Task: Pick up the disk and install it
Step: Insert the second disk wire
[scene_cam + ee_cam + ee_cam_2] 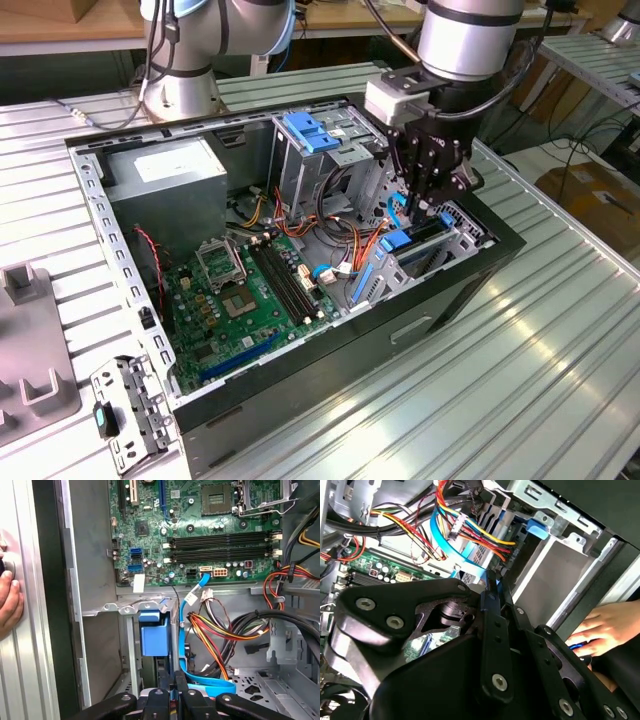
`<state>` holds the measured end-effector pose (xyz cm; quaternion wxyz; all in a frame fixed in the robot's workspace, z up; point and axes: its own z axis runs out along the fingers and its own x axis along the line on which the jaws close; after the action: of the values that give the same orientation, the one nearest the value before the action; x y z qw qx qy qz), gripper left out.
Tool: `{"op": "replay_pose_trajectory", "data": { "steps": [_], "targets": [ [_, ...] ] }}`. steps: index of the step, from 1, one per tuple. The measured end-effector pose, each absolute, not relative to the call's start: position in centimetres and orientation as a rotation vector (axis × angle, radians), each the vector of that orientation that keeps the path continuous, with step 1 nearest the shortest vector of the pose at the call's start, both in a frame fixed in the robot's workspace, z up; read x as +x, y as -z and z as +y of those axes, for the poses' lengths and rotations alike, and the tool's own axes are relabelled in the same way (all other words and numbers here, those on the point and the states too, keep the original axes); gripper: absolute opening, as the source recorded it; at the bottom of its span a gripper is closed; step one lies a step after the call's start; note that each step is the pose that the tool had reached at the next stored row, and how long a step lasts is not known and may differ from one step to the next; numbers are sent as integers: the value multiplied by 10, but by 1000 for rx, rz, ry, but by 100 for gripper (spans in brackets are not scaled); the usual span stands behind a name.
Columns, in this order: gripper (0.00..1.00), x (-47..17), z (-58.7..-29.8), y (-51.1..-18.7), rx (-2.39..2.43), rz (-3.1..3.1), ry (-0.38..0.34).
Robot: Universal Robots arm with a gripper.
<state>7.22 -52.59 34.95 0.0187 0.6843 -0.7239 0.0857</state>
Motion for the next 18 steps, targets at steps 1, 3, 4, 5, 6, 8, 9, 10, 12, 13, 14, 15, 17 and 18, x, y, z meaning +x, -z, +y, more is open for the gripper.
{"op": "replay_pose_trajectory", "data": {
  "steps": [1, 3, 4, 5, 6, 8, 9, 10, 12, 13, 14, 15, 17, 18],
  "targets": [
    [16, 72, -527, -349, 2128, -2248, -267],
    [16, 72, -529, -349, 2139, -2248, -273],
    [16, 72, -529, -349, 2147, -2245, -277],
    [16, 72, -530, -349, 2155, -2241, -280],
    [16, 72, -530, -349, 2167, -2234, -283],
    [16, 70, -534, -349, 2216, -2195, -283],
    [16, 70, -535, -348, 2226, -2189, -280],
    [16, 69, -536, -348, 2232, -2186, -278],
    [16, 68, -538, -347, 2244, -2180, -273],
    [16, 68, -539, -347, 2249, -2181, -268],
    [16, 68, -540, -347, 2256, -2183, -260],
    [16, 68, -541, -347, 2262, -2187, -252],
    [16, 68, -541, -347, 2269, -2193, -241],
    [16, 68, -541, -347, 2269, -2193, -240]
  ]
}}
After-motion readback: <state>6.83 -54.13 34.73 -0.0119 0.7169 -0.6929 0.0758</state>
